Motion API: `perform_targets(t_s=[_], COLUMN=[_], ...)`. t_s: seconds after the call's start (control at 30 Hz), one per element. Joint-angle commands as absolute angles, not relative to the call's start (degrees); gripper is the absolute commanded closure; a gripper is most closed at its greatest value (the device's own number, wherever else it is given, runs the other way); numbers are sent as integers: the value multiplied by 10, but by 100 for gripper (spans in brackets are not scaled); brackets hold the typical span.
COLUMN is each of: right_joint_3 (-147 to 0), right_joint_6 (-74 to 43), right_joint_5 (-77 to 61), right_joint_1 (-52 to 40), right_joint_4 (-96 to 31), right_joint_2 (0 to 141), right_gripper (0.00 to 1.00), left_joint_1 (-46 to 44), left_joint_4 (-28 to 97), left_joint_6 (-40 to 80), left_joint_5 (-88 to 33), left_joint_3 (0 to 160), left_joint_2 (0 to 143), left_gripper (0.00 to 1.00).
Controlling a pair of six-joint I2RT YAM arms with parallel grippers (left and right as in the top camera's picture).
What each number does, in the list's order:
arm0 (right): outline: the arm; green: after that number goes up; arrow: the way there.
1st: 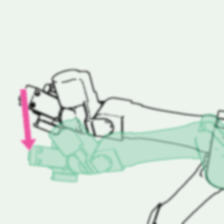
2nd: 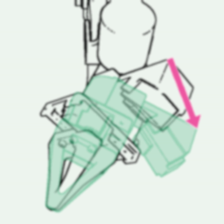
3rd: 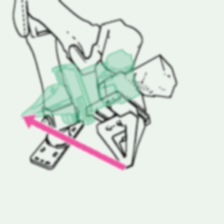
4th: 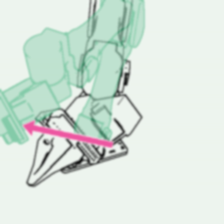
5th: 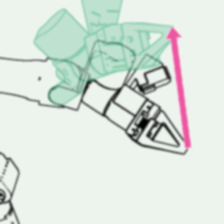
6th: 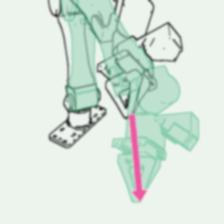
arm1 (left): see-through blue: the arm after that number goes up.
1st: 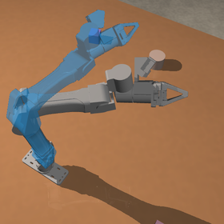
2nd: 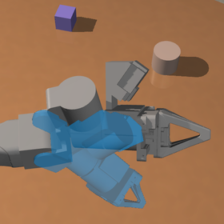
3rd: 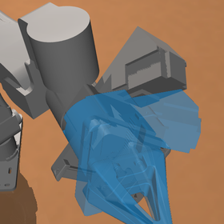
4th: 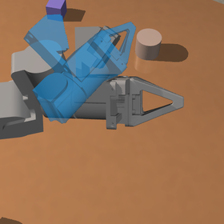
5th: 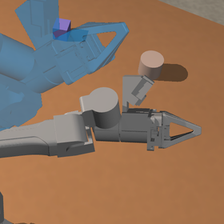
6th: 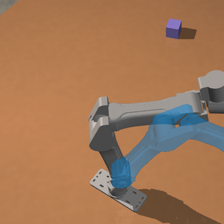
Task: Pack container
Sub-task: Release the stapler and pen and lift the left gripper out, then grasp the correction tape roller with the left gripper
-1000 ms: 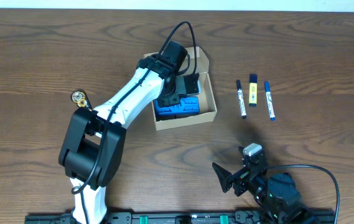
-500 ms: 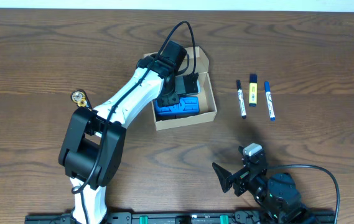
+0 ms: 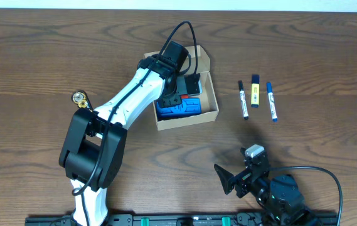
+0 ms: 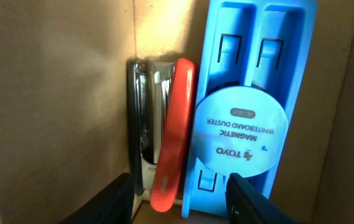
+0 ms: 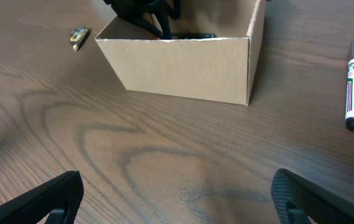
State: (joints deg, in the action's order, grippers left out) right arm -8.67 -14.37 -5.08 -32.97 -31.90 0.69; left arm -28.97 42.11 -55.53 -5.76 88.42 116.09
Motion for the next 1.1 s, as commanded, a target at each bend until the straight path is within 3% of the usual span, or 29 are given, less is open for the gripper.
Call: perform_targets(t_s=[0.0,0.33,0.53,0.67,0.77,0.93,1.07], right_joint_3=[-84,-84,-84,-84,-84,-84,-84], right_joint_6=[-134,-134,-134,-134,-134,-134,-134], right_joint_5=[-45,-45,-45,-45,-45,-45,-45], right_joint_1=[-334,-334,-334,-334,-334,-334,-334], right_joint_4=[-319,-319,-319,-319,-319,-319,-319], right_joint_2=[4,4,4,4,4,4,4], right_gripper=[1,1,1,1,1,1,1], left_joint_1=[-288,-298,-284,-237,-172,-79,-16], left_joint_4=[422,426,427,444,489,547,586], left_joint_6=[-552,-454,-307,-139,-20,70,135], left_joint_5=[-47,-11,1,101,146,136,135], left_joint_3=[889,931,950,950,950,950,948], left_joint_2=[1165,1090,978,919,896,901,917], left_gripper=[52,58,54,60,52,49,28])
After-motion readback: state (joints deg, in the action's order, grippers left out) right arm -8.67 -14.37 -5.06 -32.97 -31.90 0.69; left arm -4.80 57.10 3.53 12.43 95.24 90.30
